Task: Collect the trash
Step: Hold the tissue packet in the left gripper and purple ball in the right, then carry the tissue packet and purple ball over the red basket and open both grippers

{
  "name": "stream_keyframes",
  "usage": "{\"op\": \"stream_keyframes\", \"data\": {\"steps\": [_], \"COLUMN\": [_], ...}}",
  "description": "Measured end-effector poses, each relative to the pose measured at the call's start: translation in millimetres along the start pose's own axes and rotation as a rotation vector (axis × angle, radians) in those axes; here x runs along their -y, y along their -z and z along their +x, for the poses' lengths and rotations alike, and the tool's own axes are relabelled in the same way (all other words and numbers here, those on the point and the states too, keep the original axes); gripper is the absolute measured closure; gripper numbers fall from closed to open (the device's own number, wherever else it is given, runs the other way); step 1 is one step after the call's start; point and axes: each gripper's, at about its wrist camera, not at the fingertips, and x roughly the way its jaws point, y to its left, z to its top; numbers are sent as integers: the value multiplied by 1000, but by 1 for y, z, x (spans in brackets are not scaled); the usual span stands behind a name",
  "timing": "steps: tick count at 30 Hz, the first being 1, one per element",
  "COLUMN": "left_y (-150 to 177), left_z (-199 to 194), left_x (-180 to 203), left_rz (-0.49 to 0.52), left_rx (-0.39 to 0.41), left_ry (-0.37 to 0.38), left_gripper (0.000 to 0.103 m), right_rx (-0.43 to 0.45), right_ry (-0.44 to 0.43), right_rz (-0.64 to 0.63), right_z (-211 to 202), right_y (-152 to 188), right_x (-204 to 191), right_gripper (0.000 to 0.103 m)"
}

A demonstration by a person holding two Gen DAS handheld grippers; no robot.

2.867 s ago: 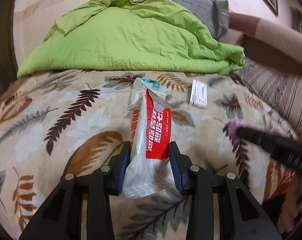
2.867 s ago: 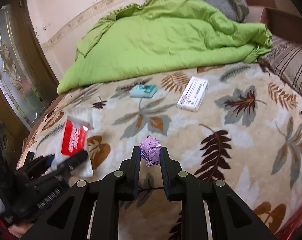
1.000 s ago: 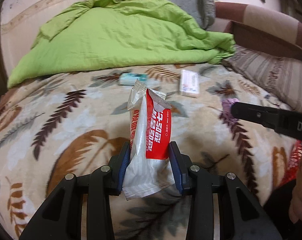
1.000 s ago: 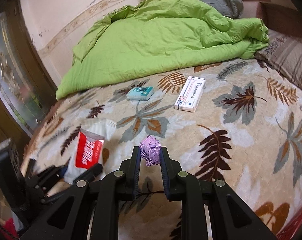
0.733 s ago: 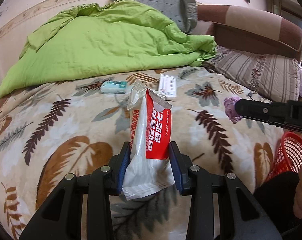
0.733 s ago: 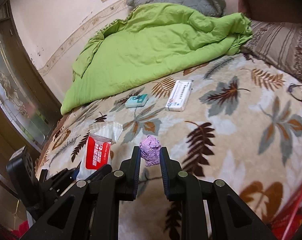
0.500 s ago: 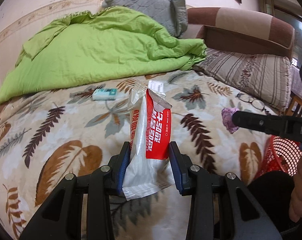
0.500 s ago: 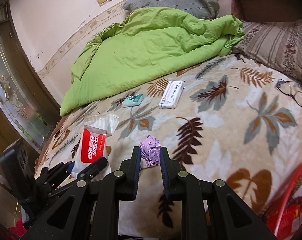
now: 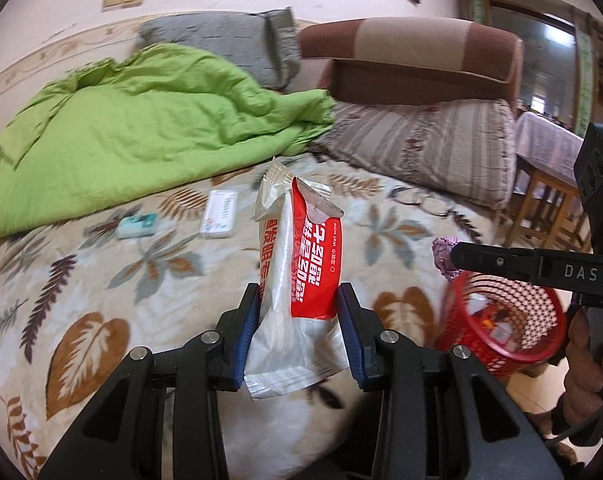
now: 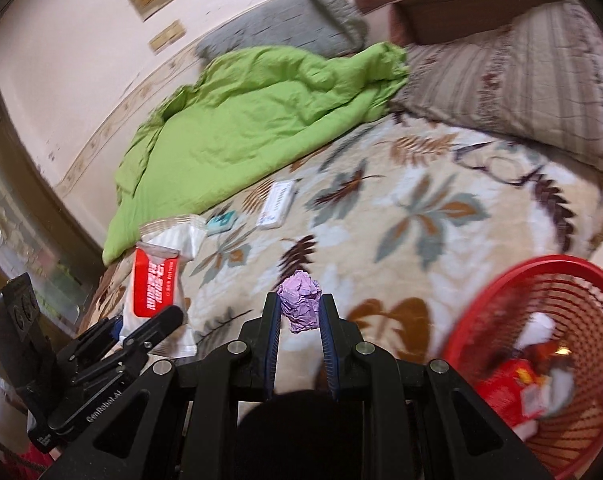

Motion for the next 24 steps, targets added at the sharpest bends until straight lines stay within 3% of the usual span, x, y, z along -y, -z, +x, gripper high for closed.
{"op": "stream_keyframes", "data": {"steps": [14, 24], "left_y": [-29, -36], "left_z": [2, 19], "left_x": [73, 134], "left_rz": [70, 130], "left_rx": [-35, -110], "left_ry": [213, 359], "left_gripper": [66, 66], "right_rx": [83, 92], "right_ry": [155, 202], "right_rz": [147, 196], "right_z": [-82, -100], "right_y": [6, 10], "right_x": [82, 111], "right_gripper": [82, 82]}}
